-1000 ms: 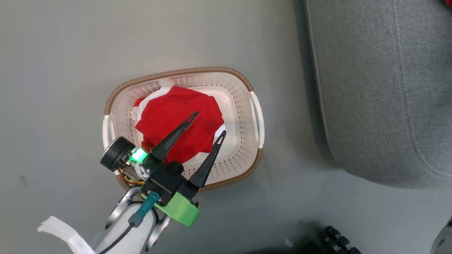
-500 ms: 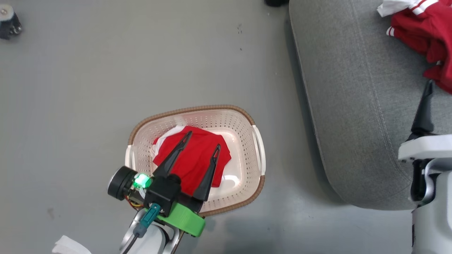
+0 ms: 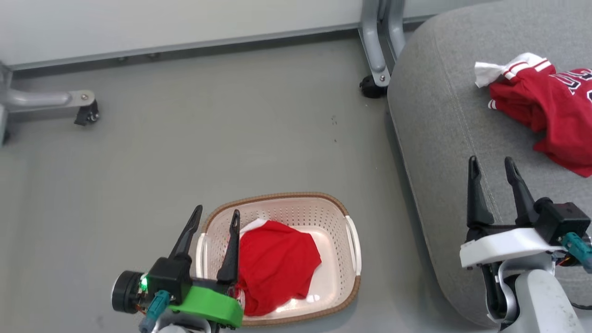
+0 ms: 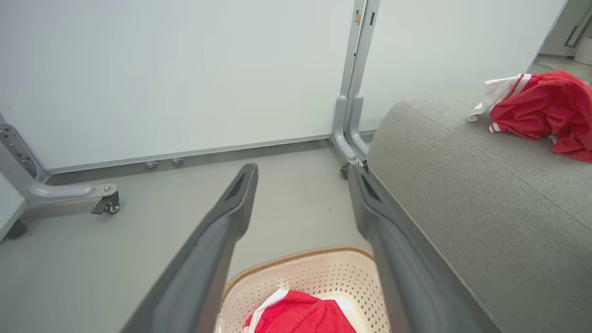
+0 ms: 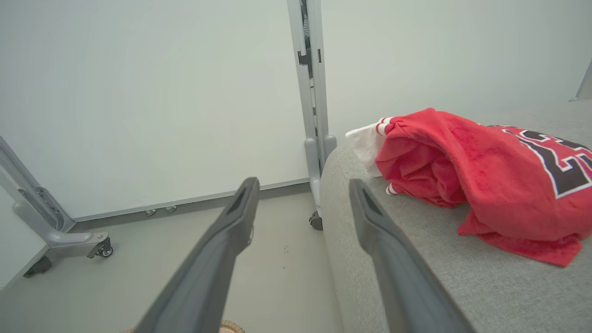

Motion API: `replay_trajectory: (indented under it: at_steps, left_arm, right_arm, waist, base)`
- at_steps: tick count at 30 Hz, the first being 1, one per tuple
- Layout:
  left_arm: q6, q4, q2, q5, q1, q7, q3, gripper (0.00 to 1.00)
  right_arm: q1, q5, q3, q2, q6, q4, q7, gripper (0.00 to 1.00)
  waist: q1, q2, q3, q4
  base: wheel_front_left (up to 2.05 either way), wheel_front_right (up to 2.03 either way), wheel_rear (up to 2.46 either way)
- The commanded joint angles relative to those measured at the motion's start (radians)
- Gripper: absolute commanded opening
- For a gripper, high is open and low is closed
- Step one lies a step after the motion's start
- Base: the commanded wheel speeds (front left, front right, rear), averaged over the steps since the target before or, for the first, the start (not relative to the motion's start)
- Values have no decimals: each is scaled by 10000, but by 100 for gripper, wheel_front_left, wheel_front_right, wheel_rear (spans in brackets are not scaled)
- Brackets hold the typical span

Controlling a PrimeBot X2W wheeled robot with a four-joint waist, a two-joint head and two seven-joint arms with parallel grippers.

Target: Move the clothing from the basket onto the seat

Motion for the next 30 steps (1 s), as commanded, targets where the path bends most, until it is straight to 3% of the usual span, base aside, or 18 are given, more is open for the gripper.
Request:
replay_trajectory:
  at_steps: [1,16,30]
  left_arm:
    - [57,-51,-39,-81,338,-4,175,100]
    - [560,-1835,-125,-173,2318,-4,1670,100]
    - [262,-1868,-121,-40,3333,-4,1820,100]
  right_arm:
    - [268,113,128,-31,1,-82,-31,100]
    - [1850,38,1772,-41,1,-987,-31,100]
    - [2882,90,2575,-245,-1,-824,-31,100]
  waist:
    - [1,0,-838,577]
    - [1,0,-2339,817]
    - [1,0,-2814,744]
  base:
    - [0,0,0]
    - [0,0,0]
    - [0,0,0]
